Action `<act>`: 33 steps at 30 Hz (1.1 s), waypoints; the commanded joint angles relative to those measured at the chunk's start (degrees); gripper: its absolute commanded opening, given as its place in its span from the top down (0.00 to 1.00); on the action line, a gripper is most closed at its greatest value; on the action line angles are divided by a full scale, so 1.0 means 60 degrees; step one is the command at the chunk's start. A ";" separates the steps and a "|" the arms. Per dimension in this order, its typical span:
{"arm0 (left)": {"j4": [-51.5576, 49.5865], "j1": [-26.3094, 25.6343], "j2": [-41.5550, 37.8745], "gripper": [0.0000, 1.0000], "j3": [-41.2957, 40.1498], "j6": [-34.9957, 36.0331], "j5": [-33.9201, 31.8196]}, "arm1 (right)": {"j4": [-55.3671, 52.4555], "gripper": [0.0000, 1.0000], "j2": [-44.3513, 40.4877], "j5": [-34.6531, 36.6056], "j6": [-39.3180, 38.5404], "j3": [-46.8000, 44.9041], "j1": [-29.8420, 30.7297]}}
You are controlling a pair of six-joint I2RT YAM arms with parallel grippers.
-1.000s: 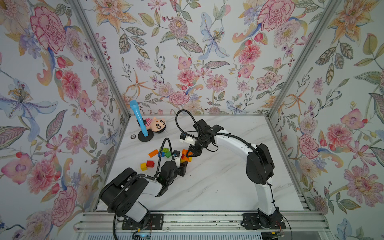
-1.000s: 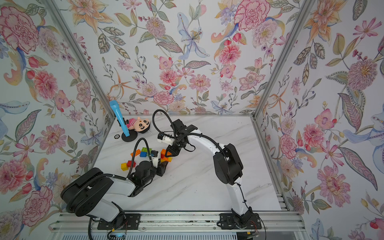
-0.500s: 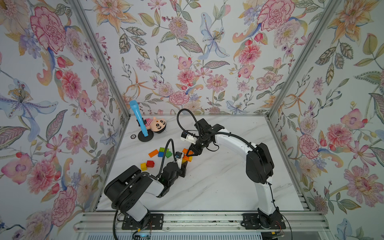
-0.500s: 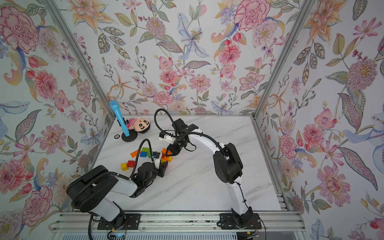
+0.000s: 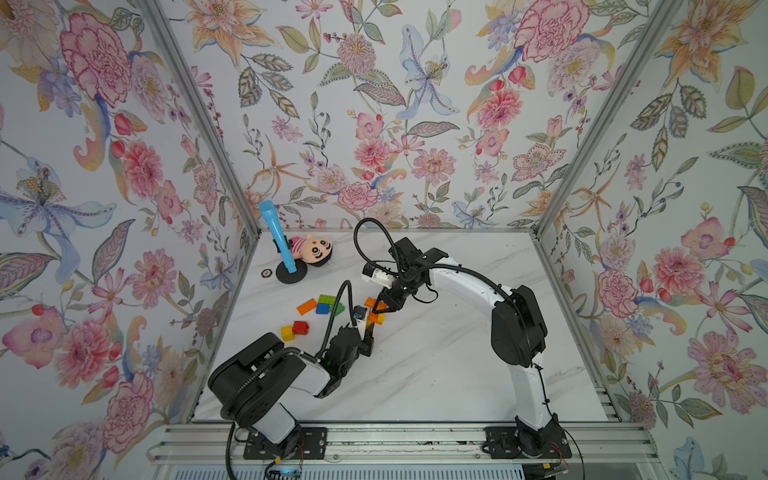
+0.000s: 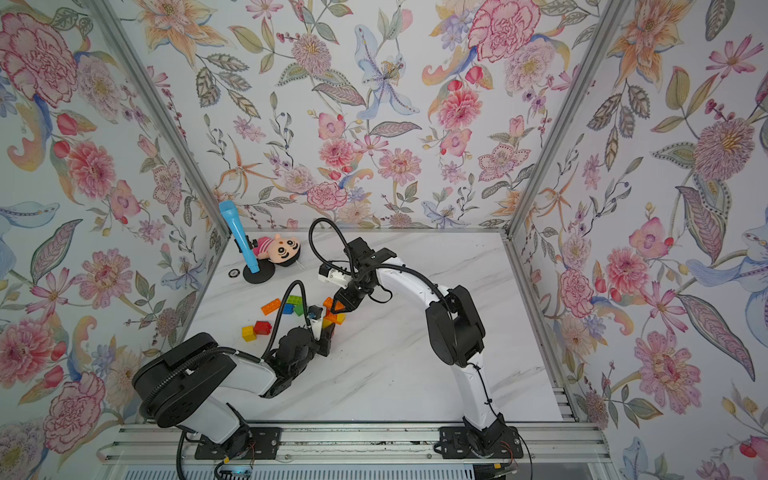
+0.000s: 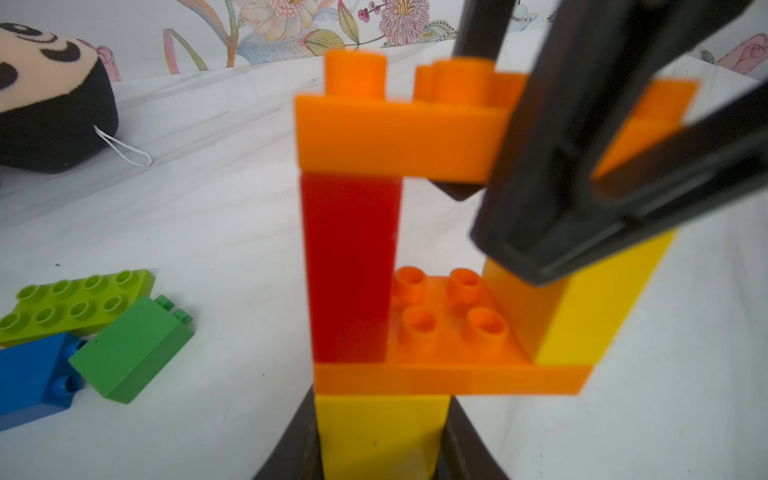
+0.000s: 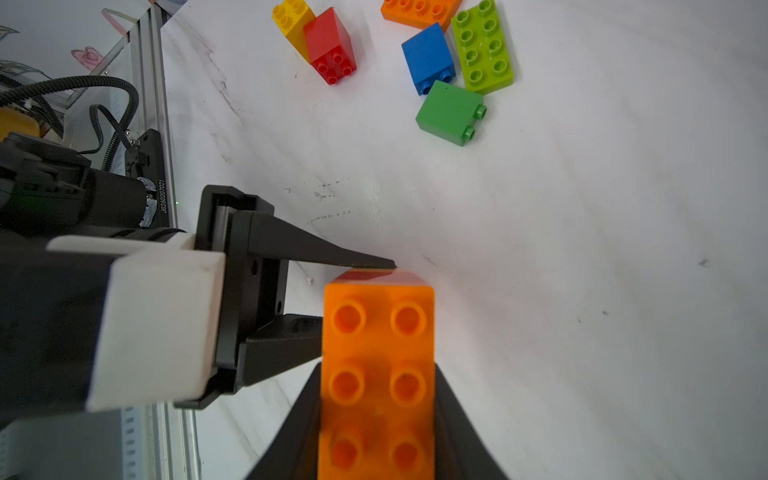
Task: Assemble the letter p with lego
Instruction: Pick up the lego brick from the center of the board.
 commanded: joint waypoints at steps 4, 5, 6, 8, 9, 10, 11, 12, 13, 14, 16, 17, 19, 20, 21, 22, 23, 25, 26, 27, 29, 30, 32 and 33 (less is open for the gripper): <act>0.0971 -0.0254 -0.0762 0.75 -0.0070 0.0793 -0.0743 | -0.0680 0.75 0.0175 0.0970 -0.0232 -0.0537 0.0236; 0.1066 -0.0273 -0.0795 0.75 -0.0093 0.0817 -0.0738 | -0.0675 0.76 0.0155 0.0969 -0.0206 -0.0567 0.0254; 0.1154 -0.0309 -0.0826 0.75 -0.0101 0.0848 -0.0697 | -0.0661 0.76 0.0143 0.0960 -0.0202 -0.0599 0.0296; 0.1312 -0.0357 -0.0856 0.76 -0.0087 0.0900 -0.0654 | -0.0656 0.76 0.0161 0.0892 -0.0160 -0.0630 0.0337; 0.1384 -0.0414 -0.0879 0.76 -0.0079 0.0908 -0.0691 | -0.0641 0.77 0.0188 0.0856 -0.0110 -0.0623 0.0362; 0.1472 -0.0455 -0.0885 0.76 -0.0079 0.0911 -0.0736 | -0.0630 0.77 0.0239 0.0805 -0.0060 -0.0603 0.0393; 0.1570 -0.0477 -0.0914 0.77 -0.0100 0.0915 -0.0758 | -0.0613 0.77 0.0235 0.0755 -0.0029 -0.0601 0.0414; 0.1822 -0.0504 -0.0930 0.77 -0.0167 0.0948 -0.0773 | -0.0573 0.78 0.0234 0.0698 0.0038 -0.0626 0.0438; 0.2136 -0.0518 -0.0917 0.77 -0.0283 0.0940 -0.0789 | -0.0501 0.78 0.0237 0.0667 0.0086 -0.0657 0.0469; 0.2432 -0.0521 -0.0894 0.77 -0.0372 0.0938 -0.0763 | -0.0451 0.77 0.0209 0.0661 0.0140 -0.0673 0.0476; 0.2776 -0.0523 -0.0846 0.77 -0.0480 0.0922 -0.0722 | -0.0362 0.76 0.0172 0.0616 0.0192 -0.0700 0.0503; 0.2748 -0.0524 -0.0831 0.77 -0.0455 0.0908 -0.0709 | -0.0308 0.76 0.0127 0.0598 0.0211 -0.0728 0.0494; 0.2482 -0.0523 -0.0834 0.78 -0.0348 0.0893 -0.0686 | -0.0199 0.74 0.0038 0.0564 0.0230 -0.0762 0.0484; 0.2428 -0.0522 -0.0840 0.78 -0.0329 0.0895 -0.0706 | -0.0143 0.73 0.0001 0.0574 0.0275 -0.0789 0.0466; 0.2424 -0.0533 -0.0831 0.78 -0.0350 0.0893 -0.0755 | -0.0071 0.71 -0.0057 0.0553 0.0347 -0.0818 0.0424; 0.2449 -0.0515 -0.0827 0.78 -0.0385 0.0894 -0.0806 | 0.0047 0.70 -0.0122 0.0532 0.0458 -0.0855 0.0367; 0.2456 -0.0521 -0.0831 0.78 -0.0414 0.0904 -0.0840 | 0.0159 0.70 -0.0187 0.0496 0.0559 -0.0889 0.0328; 0.2481 -0.0529 -0.0798 0.78 -0.0473 0.0922 -0.0902 | 0.0390 0.67 -0.0341 0.0389 0.0747 -0.0977 0.0187; 0.2478 -0.0521 -0.0771 0.78 -0.0486 0.0936 -0.0916 | 0.0479 0.65 -0.0439 0.0377 0.0802 -0.1016 0.0164; 0.2483 -0.0533 -0.0740 0.78 -0.0489 0.0960 -0.0948 | 0.0602 0.62 -0.0532 0.0371 0.0863 -0.1079 0.0137; 0.2483 -0.0523 -0.0676 0.78 -0.0501 0.0966 -0.0979 | 0.0659 0.59 -0.0647 0.0341 0.0839 -0.1113 0.0159; 0.2511 -0.0522 -0.0653 0.78 -0.0518 0.0970 -0.0979 | 0.0660 0.58 -0.0688 0.0346 0.0823 -0.1099 0.0182; 0.2520 -0.0519 -0.0597 0.78 -0.0497 0.0966 -0.0975 | 0.0660 0.55 -0.0760 0.0323 0.0787 -0.1135 0.0204; 0.2522 -0.0522 -0.0584 0.78 -0.0490 0.0952 -0.0977 | 0.0696 0.54 -0.0791 0.0354 0.0779 -0.1170 0.0226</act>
